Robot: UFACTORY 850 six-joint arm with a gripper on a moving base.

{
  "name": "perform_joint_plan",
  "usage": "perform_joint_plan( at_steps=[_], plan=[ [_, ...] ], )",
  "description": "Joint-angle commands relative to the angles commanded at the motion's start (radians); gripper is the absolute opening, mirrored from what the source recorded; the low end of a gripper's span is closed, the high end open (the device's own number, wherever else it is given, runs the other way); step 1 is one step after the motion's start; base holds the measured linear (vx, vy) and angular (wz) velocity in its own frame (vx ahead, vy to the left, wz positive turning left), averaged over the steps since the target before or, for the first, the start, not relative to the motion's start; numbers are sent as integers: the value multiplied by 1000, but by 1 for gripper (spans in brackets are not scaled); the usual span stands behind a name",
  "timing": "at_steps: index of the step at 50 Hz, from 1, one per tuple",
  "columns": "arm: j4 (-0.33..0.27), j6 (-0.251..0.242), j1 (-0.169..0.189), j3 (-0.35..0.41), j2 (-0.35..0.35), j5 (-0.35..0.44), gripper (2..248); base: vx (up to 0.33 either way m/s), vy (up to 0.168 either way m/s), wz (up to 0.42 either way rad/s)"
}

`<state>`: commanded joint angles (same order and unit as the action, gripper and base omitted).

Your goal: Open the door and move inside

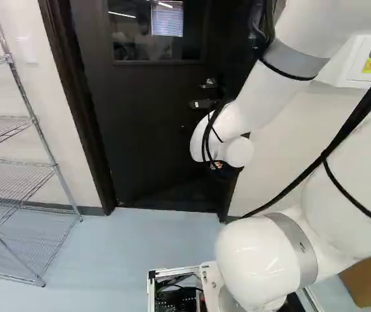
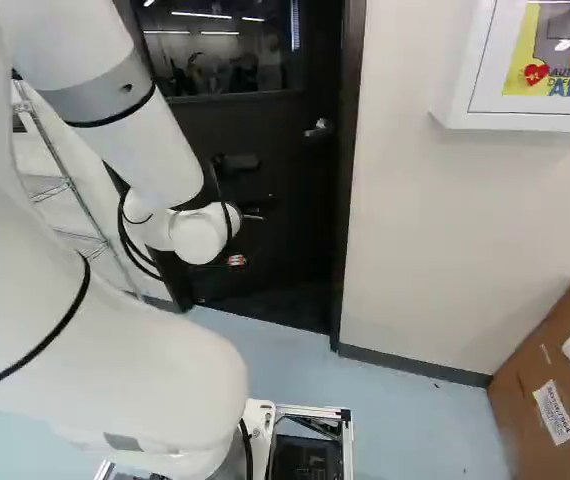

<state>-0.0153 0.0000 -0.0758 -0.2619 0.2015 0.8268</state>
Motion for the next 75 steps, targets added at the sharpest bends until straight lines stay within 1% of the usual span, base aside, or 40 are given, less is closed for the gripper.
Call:
perform_joint_plan(
  at_steps=[40, 75],
  plan=[
    [0, 0, 0, 0, 0, 0, 247, 51, 4, -178],
    [0, 0, 0, 0, 0, 0, 247, 74, 57, -18]
  ],
)
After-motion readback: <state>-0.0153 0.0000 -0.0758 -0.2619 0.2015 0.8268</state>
